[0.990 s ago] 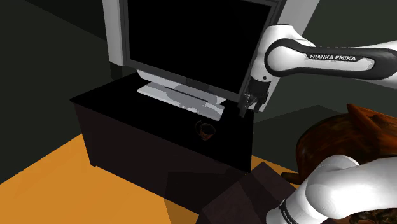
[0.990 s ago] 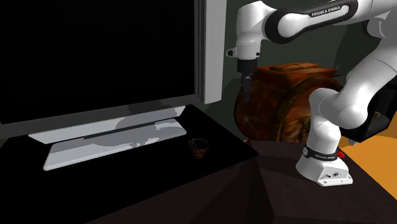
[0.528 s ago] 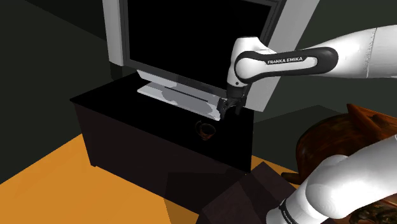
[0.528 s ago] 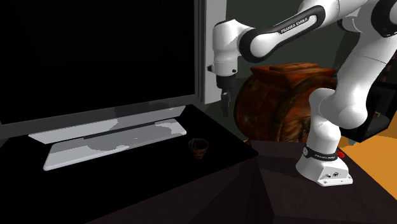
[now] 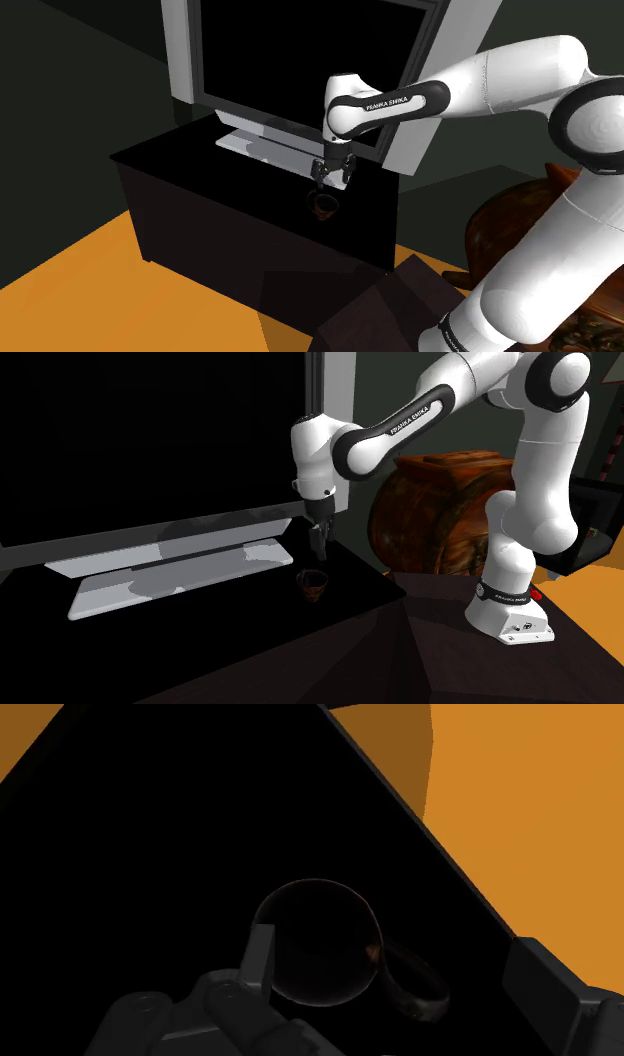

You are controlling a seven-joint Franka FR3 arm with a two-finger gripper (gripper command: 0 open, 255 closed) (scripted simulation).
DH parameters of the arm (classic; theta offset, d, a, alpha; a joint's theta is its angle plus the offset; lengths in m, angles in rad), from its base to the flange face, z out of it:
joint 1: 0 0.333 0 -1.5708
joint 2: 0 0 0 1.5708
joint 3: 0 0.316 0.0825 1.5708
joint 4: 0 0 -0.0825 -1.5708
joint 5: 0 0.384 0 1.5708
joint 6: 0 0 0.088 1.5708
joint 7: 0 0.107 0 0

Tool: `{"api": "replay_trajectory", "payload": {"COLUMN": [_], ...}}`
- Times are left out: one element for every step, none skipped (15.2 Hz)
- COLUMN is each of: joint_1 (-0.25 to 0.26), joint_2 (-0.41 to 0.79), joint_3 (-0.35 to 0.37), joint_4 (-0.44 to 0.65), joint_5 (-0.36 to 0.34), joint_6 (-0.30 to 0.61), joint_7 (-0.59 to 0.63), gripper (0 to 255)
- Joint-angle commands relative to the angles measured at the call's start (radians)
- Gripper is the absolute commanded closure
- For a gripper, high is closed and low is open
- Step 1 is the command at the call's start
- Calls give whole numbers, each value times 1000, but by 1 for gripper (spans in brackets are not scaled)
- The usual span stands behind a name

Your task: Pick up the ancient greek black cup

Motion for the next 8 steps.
{"api": "replay_trajectory", "payload": {"joint_1": [3,6,10,13,17,22,24,24], "joint_2": [85,128,171,214,257,300,316,322], "joint_3": [2,2,2,1,-1,-3,-4,-5], "joint_4": [49,83,118,155,193,232,247,242], "joint_5": [-15,-23,-30,-36,-43,-49,-51,-52], "joint_6": [22,24,25,24,23,19,18,29], "joint_7": [33,49,64,78,92,105,109,111], "gripper": [0,0,0,0,0,0,0,0]}}
